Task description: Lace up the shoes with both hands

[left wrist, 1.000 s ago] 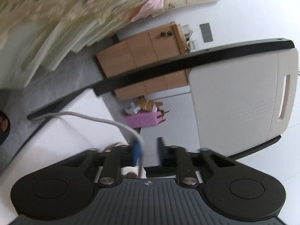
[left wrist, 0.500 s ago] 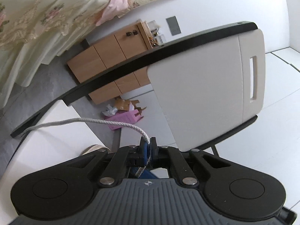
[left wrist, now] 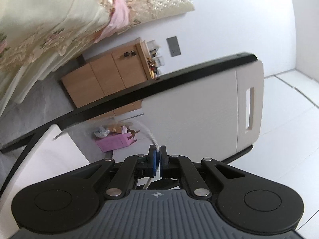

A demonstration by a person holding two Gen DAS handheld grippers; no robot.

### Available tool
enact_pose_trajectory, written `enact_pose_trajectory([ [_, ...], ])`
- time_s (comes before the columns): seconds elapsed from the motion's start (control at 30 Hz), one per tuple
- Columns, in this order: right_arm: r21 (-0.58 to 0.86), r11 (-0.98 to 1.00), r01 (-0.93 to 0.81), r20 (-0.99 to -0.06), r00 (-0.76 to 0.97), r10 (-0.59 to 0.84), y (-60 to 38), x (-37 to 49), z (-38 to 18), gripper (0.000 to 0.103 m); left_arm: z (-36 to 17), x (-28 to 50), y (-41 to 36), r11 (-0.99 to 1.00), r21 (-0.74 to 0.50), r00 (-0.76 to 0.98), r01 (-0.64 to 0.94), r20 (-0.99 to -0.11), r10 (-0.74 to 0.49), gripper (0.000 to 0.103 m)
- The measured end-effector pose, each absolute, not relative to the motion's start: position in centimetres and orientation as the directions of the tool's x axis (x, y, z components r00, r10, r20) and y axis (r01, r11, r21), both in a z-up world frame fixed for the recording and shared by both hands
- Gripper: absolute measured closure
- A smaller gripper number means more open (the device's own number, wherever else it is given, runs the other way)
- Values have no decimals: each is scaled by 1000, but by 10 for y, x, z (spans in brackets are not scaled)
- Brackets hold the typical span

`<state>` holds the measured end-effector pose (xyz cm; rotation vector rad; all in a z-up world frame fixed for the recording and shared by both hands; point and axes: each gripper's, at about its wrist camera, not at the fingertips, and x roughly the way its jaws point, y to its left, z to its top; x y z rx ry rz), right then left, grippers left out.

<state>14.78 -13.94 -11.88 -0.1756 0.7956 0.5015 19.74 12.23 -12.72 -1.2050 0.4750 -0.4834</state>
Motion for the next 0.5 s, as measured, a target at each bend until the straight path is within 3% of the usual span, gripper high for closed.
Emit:
enact_pose_trajectory([
  [0.13, 34, 861, -508, -698, 604, 385, -142, 147, -109, 97, -129, 200, 118, 287, -954, 791, 90, -106, -602, 100],
  [0.17, 27, 862, -507, -697, 608, 380, -141, 151, -105, 84, -128, 201, 117, 288, -953, 789, 93, -106, -606, 100],
  [0.2, 24, 862, -506, -693, 613, 379, -140, 154, -101, 63, -128, 201, 116, 292, -951, 786, 98, -106, -610, 100],
  [0.23, 22, 860, -509, -680, 623, 386, -138, 155, -97, 57, -127, 201, 115, 295, -950, 783, 103, -106, -614, 100],
  [0.5, -66, 846, -529, -634, 677, 374, -104, 176, -70, 64, -128, 201, 114, 327, -940, 782, 94, -134, -609, 100],
])
